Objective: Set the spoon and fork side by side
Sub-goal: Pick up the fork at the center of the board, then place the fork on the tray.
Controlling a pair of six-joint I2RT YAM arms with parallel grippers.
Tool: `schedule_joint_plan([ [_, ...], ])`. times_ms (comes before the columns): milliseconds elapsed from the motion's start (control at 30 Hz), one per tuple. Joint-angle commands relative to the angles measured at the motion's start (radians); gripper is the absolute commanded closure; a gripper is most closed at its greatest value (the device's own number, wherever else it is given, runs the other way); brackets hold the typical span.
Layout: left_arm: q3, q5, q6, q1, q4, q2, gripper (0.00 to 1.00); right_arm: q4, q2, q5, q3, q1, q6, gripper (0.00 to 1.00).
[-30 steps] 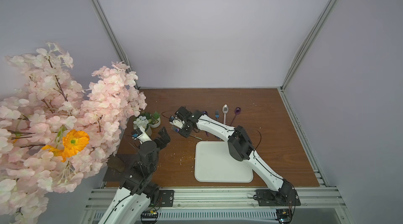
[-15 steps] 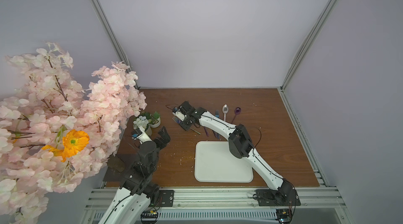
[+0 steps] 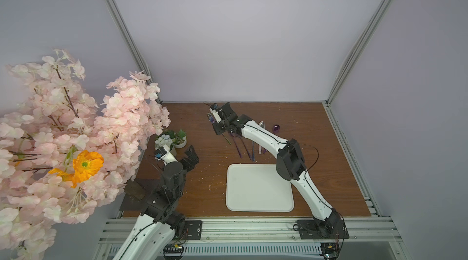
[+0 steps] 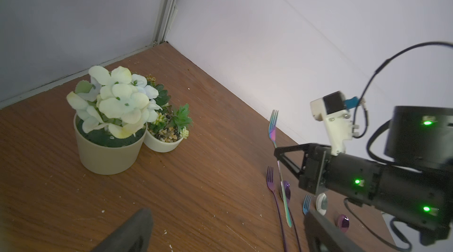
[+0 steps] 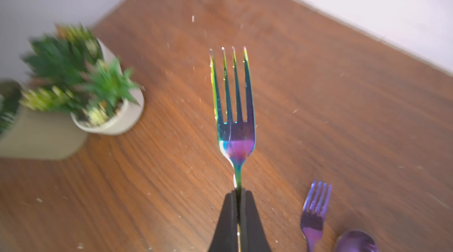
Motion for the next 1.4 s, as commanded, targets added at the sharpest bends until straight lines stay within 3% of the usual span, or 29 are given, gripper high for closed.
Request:
schedule_joint_plan([
  [0, -0.016, 0.015, 0.002, 0.007, 0.035, 0.017, 0.01, 0.034, -0.099, 0.042, -0.040, 0.001, 0.101, 1.00],
  [200, -0.025, 0.047, -0.008, 0.007, 0.068, 0.064, 0.01, 0.067, -0.302, 0.028, -0.293, 0.000, 0.250, 1.00],
  [400, -0.039, 0.096, 0.003, 0.007, 0.123, 0.104, 0.01, 0.188, -0.593, -0.026, -0.739, 0.010, 0.474, 1.00],
  [700, -0.062, 0.149, 0.005, 0.007, 0.154, 0.119, 0.01, 0.205, -0.879, 0.054, -1.190, 0.193, 0.797, 1.00],
  [1000, -0.063, 0.189, -0.002, 0.007, 0.166, 0.112, 0.02, 0.277, -0.954, 0.119, -1.375, 0.361, 1.019, 1.00],
  [1367, -0.060, 0.220, -0.003, 0.007, 0.167, 0.075, 0.01, 0.378, -0.836, 0.125, -1.379, 0.384, 1.114, 1.00],
])
